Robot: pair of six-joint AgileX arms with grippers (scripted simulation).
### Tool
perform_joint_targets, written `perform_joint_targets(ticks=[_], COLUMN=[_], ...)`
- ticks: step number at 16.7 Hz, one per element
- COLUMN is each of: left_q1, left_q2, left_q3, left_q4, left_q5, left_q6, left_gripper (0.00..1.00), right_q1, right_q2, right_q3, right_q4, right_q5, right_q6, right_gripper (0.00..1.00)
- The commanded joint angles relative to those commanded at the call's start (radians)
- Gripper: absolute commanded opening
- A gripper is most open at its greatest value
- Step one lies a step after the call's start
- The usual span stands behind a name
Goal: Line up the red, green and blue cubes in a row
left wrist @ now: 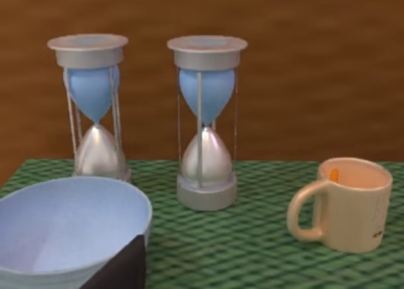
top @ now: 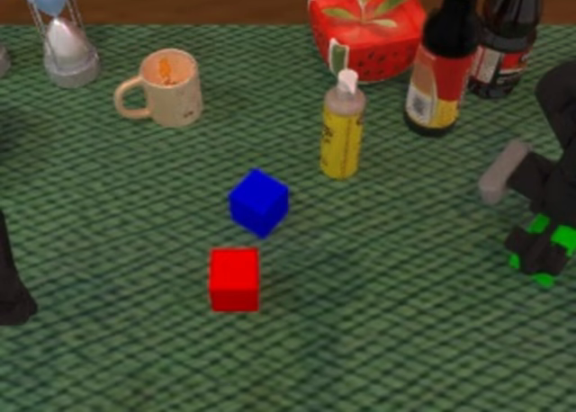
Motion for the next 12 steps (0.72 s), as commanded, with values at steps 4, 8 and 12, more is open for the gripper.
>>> perform_joint_targets(ticks=[4,8,12], left_q1=[0.000,0.000,0.000], left_q2=[0.000,0.000,0.000], left_q3=[0.000,0.000,0.000], left_q4=[0.000,0.000,0.000], left_q5=[0.000,0.000,0.000], left_q6=[0.000,0.000,0.000], left_gripper=[1.00,1.00,1.00], right_q1=[0.000,0.004,0.007], right_q2=[0.000,-0.047,-0.110], right_q3=[0.000,0.029,0.103], right_q4=[0.000,-0.064,-0.203], right_q5=[0.000,-0.011,-0.011], right_q6=[0.000,0.009,0.009], right_gripper=[0.00,0.00,0.00])
